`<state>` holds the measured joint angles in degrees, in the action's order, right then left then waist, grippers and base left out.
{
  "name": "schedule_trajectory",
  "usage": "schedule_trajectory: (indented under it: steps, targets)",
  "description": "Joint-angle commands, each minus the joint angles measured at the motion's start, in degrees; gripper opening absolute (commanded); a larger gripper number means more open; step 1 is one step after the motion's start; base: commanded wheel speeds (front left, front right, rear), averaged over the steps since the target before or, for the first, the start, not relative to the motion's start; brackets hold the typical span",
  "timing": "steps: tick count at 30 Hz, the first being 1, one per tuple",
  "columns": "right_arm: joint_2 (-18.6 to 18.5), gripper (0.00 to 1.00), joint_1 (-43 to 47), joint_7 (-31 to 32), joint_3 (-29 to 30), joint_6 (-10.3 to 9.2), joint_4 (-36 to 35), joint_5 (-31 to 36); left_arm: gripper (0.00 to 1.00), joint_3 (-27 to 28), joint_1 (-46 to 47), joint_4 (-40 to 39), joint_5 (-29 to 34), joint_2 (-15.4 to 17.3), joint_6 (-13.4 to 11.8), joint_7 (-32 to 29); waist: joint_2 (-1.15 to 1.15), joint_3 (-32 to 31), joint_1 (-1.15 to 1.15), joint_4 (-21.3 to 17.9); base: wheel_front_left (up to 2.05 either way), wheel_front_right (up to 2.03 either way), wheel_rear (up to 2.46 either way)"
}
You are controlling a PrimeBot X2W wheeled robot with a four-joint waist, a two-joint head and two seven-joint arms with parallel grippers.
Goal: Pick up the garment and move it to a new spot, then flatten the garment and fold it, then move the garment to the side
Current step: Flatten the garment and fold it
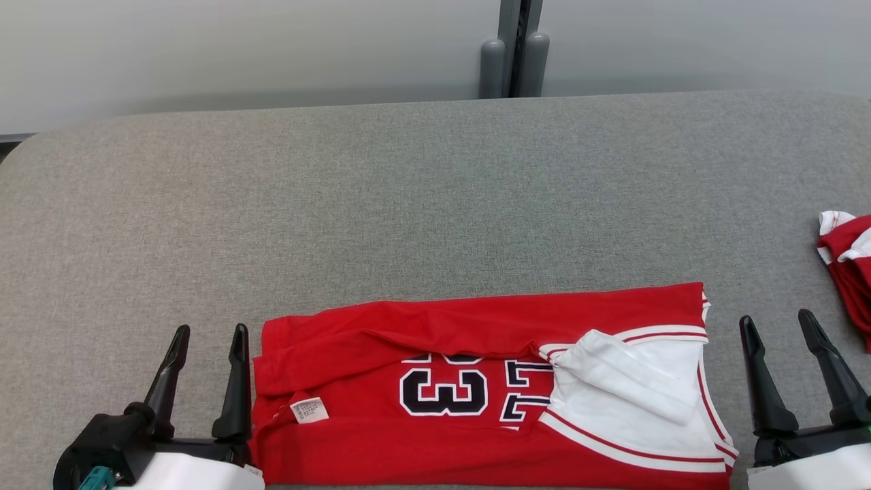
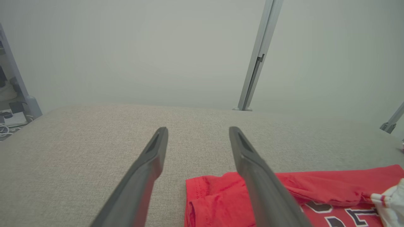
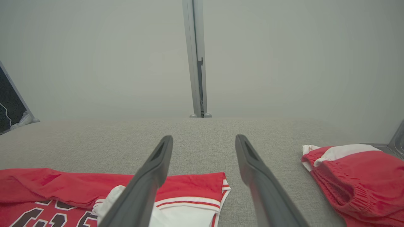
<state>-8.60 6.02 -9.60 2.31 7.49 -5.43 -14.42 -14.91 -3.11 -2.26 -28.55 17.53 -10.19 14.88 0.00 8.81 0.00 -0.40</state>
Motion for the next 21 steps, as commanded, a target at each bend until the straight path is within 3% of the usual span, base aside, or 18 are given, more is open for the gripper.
schedule_trajectory:
  steps: [1, 14, 21]
  targets:
    - [-0.1, 1.00, 0.1, 0.0, 0.1, 0.01, -0.5, -0.4, 1.00, 0.0, 0.6, 0.1, 0.3, 0.4, 0.2, 0.2, 0.00, 0.0, 0.00, 0.0, 0.00, 0.00, 0.00]
    - [-0.8, 1.00, -0.3, 1.4, 0.2, 0.01, 4.4, 0.0, 1.00, -0.4, 2.9, 0.3, 0.9, 0.8, -0.3, -0.1, 0.00, 1.5, 0.00, 1.2, 0.00, 0.00, 0.00]
    - [-0.8, 1.00, -2.0, -0.4, -3.8, 0.00, 15.3, -0.7, 1.00, -1.2, 4.5, 0.5, 0.8, 0.3, 0.6, -0.1, 0.00, 3.5, 0.00, 2.4, 0.00, 0.00, 0.00]
